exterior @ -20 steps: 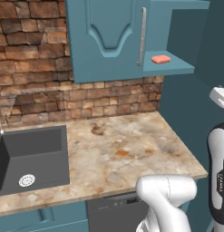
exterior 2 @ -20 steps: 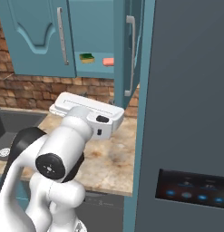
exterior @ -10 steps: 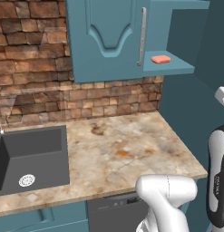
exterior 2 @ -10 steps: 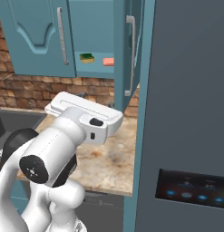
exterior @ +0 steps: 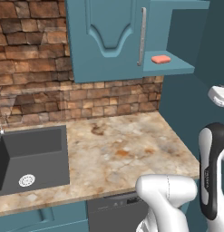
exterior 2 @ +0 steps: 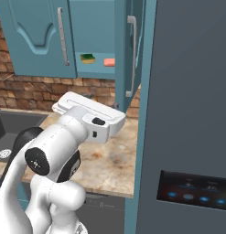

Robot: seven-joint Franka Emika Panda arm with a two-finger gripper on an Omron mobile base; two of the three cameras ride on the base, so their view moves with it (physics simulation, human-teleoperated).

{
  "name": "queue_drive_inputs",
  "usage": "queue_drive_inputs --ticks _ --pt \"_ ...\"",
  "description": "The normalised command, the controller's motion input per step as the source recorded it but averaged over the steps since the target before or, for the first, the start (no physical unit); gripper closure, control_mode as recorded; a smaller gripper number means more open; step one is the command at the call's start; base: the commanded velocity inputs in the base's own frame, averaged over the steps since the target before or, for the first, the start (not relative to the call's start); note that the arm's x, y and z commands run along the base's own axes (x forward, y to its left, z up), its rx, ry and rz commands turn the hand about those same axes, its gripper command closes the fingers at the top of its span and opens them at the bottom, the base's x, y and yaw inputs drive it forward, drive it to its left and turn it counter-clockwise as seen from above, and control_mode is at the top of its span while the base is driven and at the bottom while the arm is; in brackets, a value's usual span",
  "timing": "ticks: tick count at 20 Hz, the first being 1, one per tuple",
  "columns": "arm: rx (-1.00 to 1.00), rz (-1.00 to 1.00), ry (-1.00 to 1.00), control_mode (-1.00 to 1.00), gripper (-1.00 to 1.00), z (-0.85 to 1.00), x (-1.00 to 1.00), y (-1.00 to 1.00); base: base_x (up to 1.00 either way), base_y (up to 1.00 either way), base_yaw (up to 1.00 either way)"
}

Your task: Pick up the sponge and bar soap from the sink, and place them back in the cabinet, and close the cabinet doors.

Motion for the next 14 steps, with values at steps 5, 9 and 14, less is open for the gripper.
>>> queue_drive_inputs --ticks 5,9,14 --pt "0.0 -0.03 0.0 -1.0 -1.0 -0.05 0.0 -0.2 0.0 0.0 0.0" --pt "0.0 -0.01 0.0 -1.0 -1.0 -0.03 0.0 -0.05 0.0 0.0 0.0" --pt "0.0 0.0 0.0 -1.0 -1.0 -0.01 0.13 -0.08 0.0 0.0 0.0"
